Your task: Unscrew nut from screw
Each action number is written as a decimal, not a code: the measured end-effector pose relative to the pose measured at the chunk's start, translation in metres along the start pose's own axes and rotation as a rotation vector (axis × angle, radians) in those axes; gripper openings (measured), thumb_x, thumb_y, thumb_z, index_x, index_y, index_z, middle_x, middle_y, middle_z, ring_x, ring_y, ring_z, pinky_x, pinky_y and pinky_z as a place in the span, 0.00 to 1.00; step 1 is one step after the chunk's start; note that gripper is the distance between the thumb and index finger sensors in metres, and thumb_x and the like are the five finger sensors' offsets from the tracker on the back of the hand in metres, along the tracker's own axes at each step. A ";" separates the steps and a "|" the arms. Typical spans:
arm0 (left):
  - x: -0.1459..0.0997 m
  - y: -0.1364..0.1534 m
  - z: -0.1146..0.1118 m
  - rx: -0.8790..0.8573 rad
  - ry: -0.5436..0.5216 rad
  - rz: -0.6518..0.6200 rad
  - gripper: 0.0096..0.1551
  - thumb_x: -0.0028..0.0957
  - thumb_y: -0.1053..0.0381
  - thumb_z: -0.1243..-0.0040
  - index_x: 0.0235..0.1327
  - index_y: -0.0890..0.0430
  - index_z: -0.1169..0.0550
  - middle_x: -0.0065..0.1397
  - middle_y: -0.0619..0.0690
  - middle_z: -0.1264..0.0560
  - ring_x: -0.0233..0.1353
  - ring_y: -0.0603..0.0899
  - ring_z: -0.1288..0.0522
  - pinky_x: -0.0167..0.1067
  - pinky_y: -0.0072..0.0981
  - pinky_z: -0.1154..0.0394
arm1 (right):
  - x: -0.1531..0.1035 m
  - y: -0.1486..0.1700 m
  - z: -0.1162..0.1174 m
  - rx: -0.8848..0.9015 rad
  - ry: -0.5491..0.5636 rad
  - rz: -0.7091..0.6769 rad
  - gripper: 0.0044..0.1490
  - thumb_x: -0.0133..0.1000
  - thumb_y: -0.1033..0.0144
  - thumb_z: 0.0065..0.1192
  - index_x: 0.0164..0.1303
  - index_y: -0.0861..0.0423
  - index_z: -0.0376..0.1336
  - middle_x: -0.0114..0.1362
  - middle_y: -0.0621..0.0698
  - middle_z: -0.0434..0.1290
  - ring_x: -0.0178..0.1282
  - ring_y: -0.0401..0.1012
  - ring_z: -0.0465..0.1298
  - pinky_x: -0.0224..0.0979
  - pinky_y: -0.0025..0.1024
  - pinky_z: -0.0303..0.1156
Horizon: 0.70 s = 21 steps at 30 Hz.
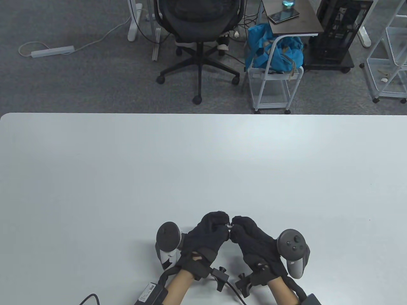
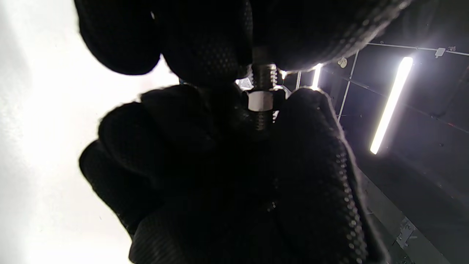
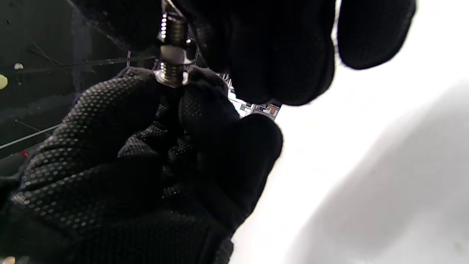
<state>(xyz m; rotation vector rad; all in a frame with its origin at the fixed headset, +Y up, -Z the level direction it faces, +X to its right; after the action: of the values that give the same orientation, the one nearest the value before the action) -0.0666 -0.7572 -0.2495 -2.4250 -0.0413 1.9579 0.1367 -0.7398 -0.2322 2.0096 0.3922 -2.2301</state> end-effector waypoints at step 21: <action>0.001 0.005 0.003 -0.009 -0.002 0.018 0.26 0.52 0.47 0.33 0.64 0.49 0.23 0.62 0.58 0.21 0.48 0.56 0.18 0.56 0.59 0.22 | 0.000 -0.009 0.000 0.004 -0.011 -0.082 0.36 0.60 0.53 0.62 0.78 0.52 0.59 0.74 0.62 0.66 0.68 0.60 0.70 0.70 0.66 0.65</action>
<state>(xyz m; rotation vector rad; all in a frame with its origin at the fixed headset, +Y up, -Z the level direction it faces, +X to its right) -0.0697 -0.7619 -0.2516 -2.4378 -0.0290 1.9717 0.1341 -0.7317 -0.2307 2.0170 0.4774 -2.2899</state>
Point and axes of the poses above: the tracker on the back of each hand, its own y axis roughly to the little-finger side, its own x axis roughly from the wrist to the fingertips, z = x × y, the point moved 5 cm from there along x, roughly from the wrist to the fingertips
